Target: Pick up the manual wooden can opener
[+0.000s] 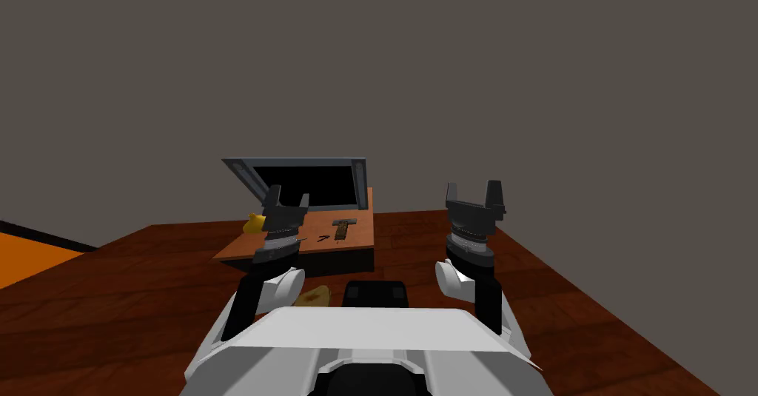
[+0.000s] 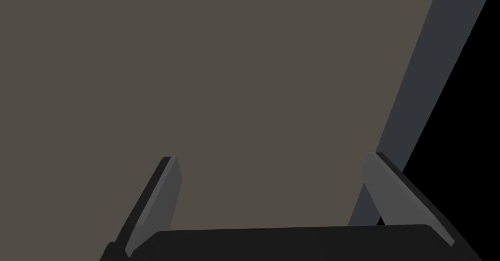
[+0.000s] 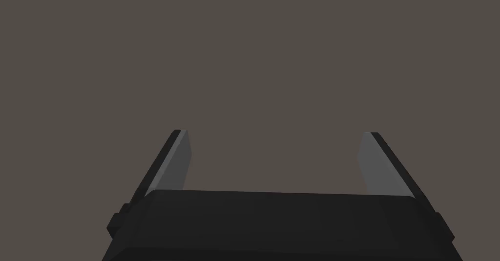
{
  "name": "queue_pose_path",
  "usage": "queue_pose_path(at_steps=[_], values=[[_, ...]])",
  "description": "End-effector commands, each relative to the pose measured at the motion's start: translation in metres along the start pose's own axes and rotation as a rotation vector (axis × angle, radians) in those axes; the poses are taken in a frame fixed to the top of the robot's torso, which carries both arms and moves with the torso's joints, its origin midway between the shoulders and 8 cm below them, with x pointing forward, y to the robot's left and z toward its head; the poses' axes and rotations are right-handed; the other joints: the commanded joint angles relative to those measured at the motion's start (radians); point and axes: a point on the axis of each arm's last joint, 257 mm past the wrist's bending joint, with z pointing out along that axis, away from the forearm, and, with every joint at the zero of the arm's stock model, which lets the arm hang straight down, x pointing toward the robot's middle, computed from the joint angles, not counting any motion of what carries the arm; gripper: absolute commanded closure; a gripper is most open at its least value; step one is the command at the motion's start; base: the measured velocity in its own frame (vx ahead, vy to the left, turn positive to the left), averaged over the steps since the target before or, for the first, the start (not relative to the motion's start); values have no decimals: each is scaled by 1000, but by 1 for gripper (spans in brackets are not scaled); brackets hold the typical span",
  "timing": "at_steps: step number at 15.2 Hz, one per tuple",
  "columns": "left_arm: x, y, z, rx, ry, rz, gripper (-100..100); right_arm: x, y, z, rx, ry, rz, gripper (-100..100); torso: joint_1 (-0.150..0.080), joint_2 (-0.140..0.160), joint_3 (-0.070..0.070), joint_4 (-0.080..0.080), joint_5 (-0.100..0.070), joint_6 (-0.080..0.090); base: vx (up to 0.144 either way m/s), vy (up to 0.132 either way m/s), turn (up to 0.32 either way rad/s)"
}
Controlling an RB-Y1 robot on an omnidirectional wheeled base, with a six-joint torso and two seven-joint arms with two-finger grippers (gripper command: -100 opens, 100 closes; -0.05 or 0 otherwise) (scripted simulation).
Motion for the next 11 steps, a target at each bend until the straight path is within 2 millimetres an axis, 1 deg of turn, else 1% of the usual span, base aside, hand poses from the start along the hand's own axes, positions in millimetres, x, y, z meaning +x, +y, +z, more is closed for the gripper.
queue_pose_path(at_steps=[1, 3, 4, 6, 7, 8, 9, 10, 11], values=[[-1, 16, -1, -42, 22, 13, -100, 0, 0, 0, 0, 0, 0, 0, 0, 0, 0, 0, 0, 0, -1, 3, -84], [-7, 39, -4, -103, 33, 26, -100, 0, 0, 0, 0, 0, 0, 0, 1, 0, 0, 0, 0, 0, -4, 20, -143], [-7, 39, -4, -103, 33, 26, -100, 0, 0, 0, 0, 0, 0, 0, 2, 0, 0, 0, 0, 1, -3, 30, -98], [-18, 70, -9, -185, 34, 41, -100, 0, 0, 0, 0, 0, 0, 0, 3, 0, 0, 0, 1, 0, -3, 30, -127], [-18, 70, -9, -185, 34, 41, -100, 0, 0, 0, 0, 0, 0, 0, 3, 0, 0, 0, 1, 0, -4, 30, -118], [-25, 88, -13, -232, 31, 49, -100, 0, 0, 0, 0, 0, 0, 0, 3, 0, 0, 0, 1, 0, -3, 27, -120], [-25, 88, -13, -233, 31, 49, -100, 0, 0, 0, 0, 0, 0, 0, 3, 0, 0, 0, 1, 0, -3, 24, -96], [-34, 107, -17, -284, 25, 58, -100, 0, 0, 0, 0, 0, 0, 0, 3, 0, 0, 0, 1, 0, -1, 25, -137], [-34, 108, -17, -285, 25, 58, -100, 0, 0, 0, 0, 0, 0, 0, 3, 0, 0, 0, 1, 0, -2, 28, -112]])
